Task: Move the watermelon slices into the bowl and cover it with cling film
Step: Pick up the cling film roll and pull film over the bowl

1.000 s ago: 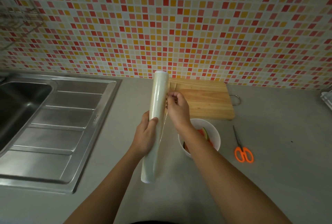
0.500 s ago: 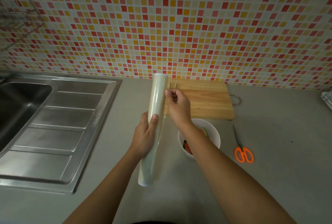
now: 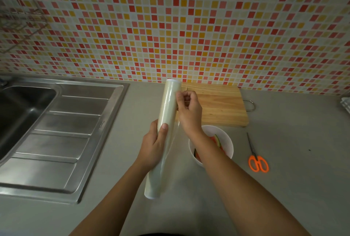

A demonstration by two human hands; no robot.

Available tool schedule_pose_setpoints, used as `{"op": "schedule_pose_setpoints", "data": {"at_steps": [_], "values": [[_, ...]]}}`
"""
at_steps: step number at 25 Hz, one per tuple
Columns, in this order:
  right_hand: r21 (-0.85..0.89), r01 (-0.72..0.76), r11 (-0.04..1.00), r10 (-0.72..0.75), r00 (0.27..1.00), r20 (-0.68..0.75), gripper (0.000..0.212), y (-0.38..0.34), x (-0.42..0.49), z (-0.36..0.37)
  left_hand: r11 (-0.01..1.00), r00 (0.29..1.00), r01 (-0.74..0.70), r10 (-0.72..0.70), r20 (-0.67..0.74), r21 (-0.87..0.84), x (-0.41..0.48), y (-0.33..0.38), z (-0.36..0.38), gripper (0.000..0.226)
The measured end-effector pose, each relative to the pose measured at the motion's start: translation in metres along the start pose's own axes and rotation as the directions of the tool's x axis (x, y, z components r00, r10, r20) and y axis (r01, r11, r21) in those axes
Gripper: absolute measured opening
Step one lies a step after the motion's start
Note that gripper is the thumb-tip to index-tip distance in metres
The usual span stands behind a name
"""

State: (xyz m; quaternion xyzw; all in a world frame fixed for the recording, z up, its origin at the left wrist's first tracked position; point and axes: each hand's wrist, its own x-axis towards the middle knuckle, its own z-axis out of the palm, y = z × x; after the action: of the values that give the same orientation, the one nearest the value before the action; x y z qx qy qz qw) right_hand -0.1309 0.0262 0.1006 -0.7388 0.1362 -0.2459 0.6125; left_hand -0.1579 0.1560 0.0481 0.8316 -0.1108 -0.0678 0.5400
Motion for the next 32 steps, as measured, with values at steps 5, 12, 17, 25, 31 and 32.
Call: {"op": "schedule_pose_setpoints", "data": {"at_steps": [5,12,17,25,31,32], "values": [[0.031,-0.186,0.982,0.188,0.979,-0.082,0.021,0.003,0.014,-0.002,1.0,1.0,0.016,-0.016,-0.007,0.005,0.0,0.003,-0.001,0.04],[-0.113,-0.056,0.992,0.036,0.984,-0.175,0.021,0.001,0.007,-0.003,0.958,0.995,0.093,-0.08,0.06,-0.272,0.0,0.009,-0.002,0.041],[0.168,-0.347,0.923,0.355,0.935,-0.02,0.057,-0.004,0.014,-0.004,0.99,0.999,0.01,-0.017,-0.05,-0.141,0.013,0.026,-0.014,0.047],[-0.081,-0.214,0.973,0.222,0.97,0.096,0.026,0.015,-0.03,-0.002,0.998,0.993,-0.063,0.062,-0.103,-0.014,0.045,0.032,-0.041,0.042],[-0.055,-0.188,0.981,0.195,0.963,0.185,0.017,0.015,-0.056,0.018,0.991,0.989,-0.079,0.063,-0.132,-0.112,0.059,0.039,-0.045,0.05],[-0.051,-0.176,0.983,0.182,0.971,0.158,0.017,0.014,-0.054,0.018,0.989,0.988,-0.088,0.072,-0.14,-0.116,0.059,0.04,-0.044,0.049]]}}
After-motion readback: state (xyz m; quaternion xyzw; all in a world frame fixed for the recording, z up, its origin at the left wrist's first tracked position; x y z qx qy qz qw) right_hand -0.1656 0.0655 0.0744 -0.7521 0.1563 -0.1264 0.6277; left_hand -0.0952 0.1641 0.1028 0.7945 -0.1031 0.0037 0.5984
